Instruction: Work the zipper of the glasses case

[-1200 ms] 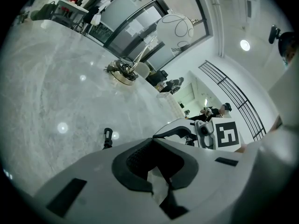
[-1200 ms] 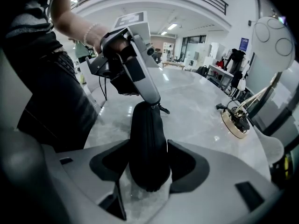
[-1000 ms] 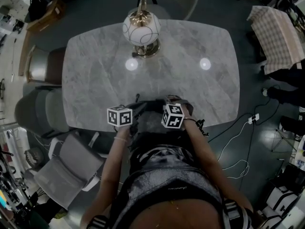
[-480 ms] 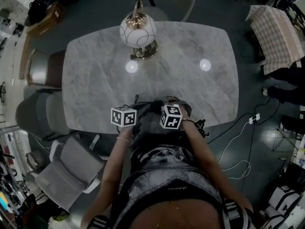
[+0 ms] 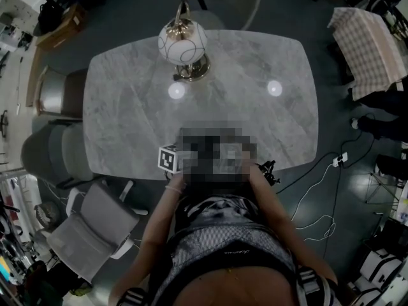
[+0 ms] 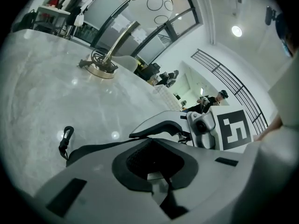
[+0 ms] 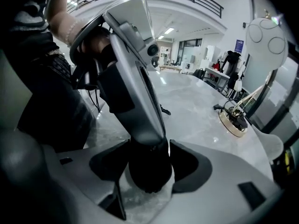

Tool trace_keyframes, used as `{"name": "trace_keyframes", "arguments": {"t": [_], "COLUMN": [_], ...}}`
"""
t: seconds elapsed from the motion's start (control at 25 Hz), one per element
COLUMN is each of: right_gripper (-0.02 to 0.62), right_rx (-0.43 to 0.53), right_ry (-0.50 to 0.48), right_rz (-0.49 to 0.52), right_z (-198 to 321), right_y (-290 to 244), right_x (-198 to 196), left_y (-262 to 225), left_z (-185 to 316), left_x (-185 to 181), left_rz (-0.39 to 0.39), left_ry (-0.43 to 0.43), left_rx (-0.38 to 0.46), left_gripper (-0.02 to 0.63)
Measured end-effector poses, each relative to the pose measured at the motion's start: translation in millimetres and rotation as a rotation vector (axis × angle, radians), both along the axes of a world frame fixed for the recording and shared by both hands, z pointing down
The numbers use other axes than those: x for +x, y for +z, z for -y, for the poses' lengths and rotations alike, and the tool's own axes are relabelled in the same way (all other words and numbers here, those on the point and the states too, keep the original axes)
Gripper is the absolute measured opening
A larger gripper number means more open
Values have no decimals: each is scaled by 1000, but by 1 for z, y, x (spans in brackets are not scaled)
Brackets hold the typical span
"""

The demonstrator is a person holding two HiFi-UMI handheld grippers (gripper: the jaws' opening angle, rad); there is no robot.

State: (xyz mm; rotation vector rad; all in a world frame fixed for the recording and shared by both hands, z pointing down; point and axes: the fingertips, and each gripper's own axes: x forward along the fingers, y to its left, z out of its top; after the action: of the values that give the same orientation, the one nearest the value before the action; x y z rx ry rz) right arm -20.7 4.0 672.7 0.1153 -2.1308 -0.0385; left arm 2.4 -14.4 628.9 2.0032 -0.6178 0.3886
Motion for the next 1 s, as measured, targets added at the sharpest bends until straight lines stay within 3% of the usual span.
{"name": "trace_keyframes", "arguments": {"t": [0.24,0.52,1.0], "right_gripper": [299,259,261], "right_rx": [-17,-89,-128], "right_ry": [16,9,-17], "right_rz": [-3,73,103], "right_z": [0,2,7], "right_y": [-7,-13,-11], "right_x": [22,36,36], "left_y": [1,3,11], "left_z": [0,2,7], "left_x": [-1,-3,36], "left_rz": [-1,6,204], "left_ry": [-11,-14,132], "left_rx": [-1,-14,26], "left_gripper": [8,8,8]}}
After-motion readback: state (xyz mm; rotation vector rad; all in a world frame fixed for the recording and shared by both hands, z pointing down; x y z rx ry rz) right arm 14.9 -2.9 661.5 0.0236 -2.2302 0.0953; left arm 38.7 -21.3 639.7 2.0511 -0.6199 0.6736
